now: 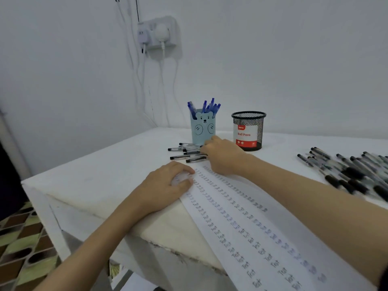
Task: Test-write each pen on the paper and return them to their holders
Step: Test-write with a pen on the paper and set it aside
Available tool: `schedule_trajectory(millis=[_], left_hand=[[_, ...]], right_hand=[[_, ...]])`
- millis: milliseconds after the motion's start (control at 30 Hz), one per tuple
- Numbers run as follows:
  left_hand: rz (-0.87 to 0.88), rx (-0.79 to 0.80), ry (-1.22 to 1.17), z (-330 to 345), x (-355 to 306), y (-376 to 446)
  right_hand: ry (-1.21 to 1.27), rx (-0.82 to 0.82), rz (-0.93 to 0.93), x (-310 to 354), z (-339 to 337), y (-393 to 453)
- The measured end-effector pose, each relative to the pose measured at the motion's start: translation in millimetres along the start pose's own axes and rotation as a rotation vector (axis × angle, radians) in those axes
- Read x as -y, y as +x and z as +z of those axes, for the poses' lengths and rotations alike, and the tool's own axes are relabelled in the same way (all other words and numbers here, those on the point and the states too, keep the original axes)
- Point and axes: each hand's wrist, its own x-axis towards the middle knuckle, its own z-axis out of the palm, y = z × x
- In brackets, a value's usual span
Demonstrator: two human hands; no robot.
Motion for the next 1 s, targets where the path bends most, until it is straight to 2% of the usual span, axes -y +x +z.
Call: schedule_trajectory(millis=[200,300,433,567,633,733,833,900,1000], left_hand=[[0.002,0.006,0.009,0.0,1.7,2.0],[0.006,0.01,0.016,0.3,1.4,1.0],[0.009,0.022,0.037,-0.5,2.3,0.4],[0.035,0.012,0.031,-2.3,-2.0,-3.1],[0.085,-0.028,0.032,-4.1,-7.3,-7.7],[0.132,-0.123,0.146,-6.5,-13.6,-11.9],[0.147,-0.143,0.163,-5.6,-23.8,-17.0],[0.163,-0.092,0.062,-3.0,-35.9,-19.7],[0.126,0.114,0.005,3.9,-52.5,-19.1]], right_hand=[[0.041,-0.064,0.007,-1.3,2.0,-0.8],[0.137,-0.097,0.079,-2.7,-8.9,-4.1],[0.575,-0.226,0.25,-8.9,-40.8,-9.8],[1.038,-0.183,0.456,-11.1,-81.9,-34.8],[1.141,-0.18,0.528,-11.4,-92.2,-50.2],[1.307,-0.261,0.595,-15.4,-97.8,-73.6],[1.535,-0.255,0.635,-18.8,-105.2,-95.7],[1.676,-0.208,0.623,-21.2,-109.2,-108.5],[1.706,-0.227,0.606,-26.3,-104.3,-119.1]])
